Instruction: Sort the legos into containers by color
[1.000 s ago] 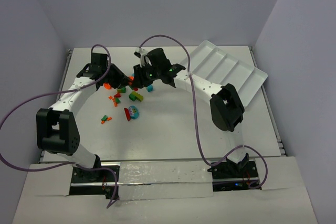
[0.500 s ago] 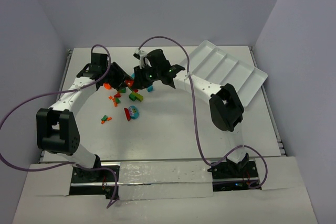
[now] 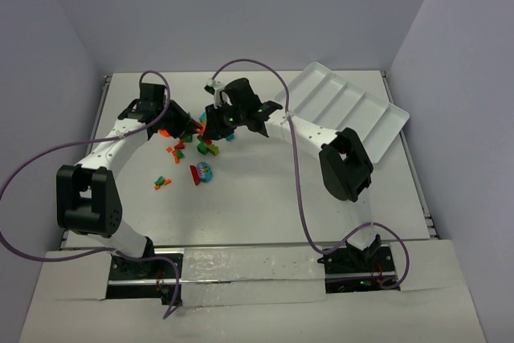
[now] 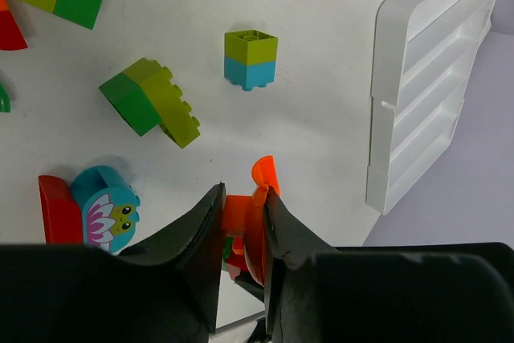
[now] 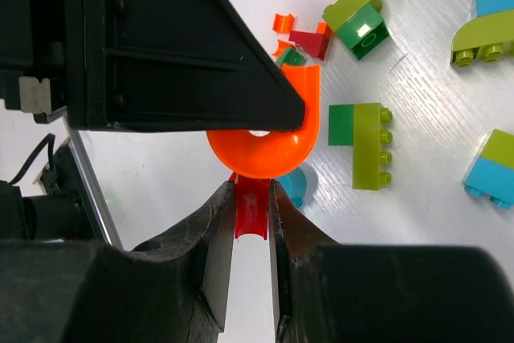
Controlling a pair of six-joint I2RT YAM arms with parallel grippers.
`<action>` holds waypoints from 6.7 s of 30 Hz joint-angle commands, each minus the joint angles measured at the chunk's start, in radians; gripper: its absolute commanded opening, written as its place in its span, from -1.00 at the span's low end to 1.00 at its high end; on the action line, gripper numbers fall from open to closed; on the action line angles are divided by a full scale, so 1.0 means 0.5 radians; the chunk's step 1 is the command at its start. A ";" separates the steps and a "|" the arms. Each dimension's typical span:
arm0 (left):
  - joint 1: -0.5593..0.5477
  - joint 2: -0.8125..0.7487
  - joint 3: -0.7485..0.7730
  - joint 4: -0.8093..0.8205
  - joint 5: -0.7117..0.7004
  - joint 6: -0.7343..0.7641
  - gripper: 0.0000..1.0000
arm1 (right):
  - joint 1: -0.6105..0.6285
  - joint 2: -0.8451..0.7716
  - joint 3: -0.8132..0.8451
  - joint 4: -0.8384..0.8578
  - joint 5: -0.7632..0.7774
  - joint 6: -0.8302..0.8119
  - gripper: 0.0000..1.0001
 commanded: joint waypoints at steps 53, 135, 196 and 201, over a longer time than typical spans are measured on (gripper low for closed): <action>0.033 0.180 -0.138 0.034 -0.441 0.729 -0.80 | -0.190 -0.348 -0.487 0.074 -0.188 -0.078 -0.85; 0.092 -0.349 -0.576 0.461 2.018 1.523 -1.00 | -0.498 -0.609 -0.763 0.902 -1.341 0.582 -1.00; 0.077 -0.248 -0.168 0.604 0.684 1.421 -1.00 | -1.185 0.812 1.001 0.272 1.338 0.234 0.75; 0.077 -0.281 -0.180 0.646 0.766 1.395 -1.00 | -1.185 0.583 0.885 0.292 1.058 0.224 0.79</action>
